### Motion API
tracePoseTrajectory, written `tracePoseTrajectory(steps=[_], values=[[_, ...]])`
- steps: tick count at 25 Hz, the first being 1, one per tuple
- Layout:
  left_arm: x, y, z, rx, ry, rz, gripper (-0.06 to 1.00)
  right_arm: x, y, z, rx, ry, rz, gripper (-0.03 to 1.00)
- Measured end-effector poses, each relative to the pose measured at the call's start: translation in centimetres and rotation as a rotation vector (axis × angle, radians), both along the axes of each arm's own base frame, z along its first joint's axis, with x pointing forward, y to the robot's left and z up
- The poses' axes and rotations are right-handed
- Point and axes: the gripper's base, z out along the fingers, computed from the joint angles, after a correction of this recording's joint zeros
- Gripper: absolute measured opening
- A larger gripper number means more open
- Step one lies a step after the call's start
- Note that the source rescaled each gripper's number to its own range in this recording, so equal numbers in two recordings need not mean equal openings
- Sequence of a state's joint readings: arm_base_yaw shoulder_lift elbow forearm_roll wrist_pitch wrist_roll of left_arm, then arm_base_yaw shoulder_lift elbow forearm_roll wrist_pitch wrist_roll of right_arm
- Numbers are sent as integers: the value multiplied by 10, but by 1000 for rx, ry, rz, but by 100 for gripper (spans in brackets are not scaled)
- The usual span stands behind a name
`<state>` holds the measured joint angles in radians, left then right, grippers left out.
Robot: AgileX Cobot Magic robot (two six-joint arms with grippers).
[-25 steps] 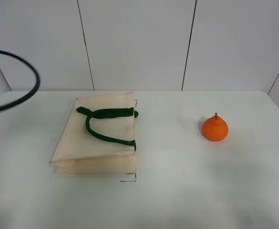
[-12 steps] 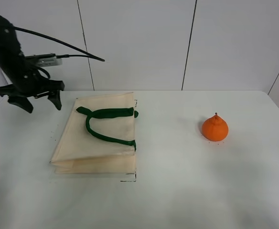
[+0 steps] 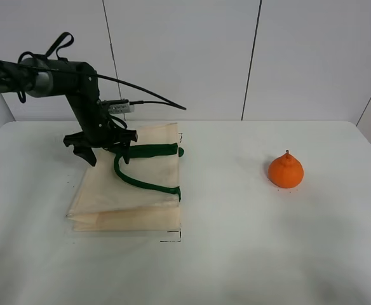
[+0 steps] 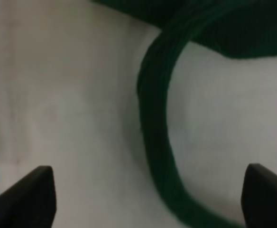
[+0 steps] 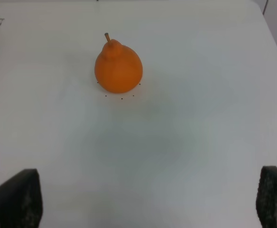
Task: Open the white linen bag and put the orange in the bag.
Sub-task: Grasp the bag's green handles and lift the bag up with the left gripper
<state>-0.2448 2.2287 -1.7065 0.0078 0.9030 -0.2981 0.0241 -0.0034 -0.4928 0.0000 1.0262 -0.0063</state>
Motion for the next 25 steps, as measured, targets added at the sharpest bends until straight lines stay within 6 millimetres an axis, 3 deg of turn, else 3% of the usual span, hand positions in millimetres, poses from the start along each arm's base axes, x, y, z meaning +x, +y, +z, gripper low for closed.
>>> tracePoseTrajectory(steps=[4, 13, 16, 21, 22, 25], values=[[5, -1, -19, -3, -5, 16, 100, 0, 0, 0, 0, 0, 0, 100], [10, -3, -42, -5, -10, 17, 97, 0, 0, 0, 0, 0, 0, 100], [8, -3, -43, 1, 3, 15, 79, 0, 0, 0, 0, 0, 0, 100], [7, -3, -44, 9, 22, 17, 10, 0, 0, 0, 0, 0, 0, 100], [7, -3, -43, 8, 24, 20, 2, 0, 0, 0, 0, 0, 0, 100], [10, -4, -35, 8, 29, 23, 0, 0, 0, 0, 0, 0, 0, 100]])
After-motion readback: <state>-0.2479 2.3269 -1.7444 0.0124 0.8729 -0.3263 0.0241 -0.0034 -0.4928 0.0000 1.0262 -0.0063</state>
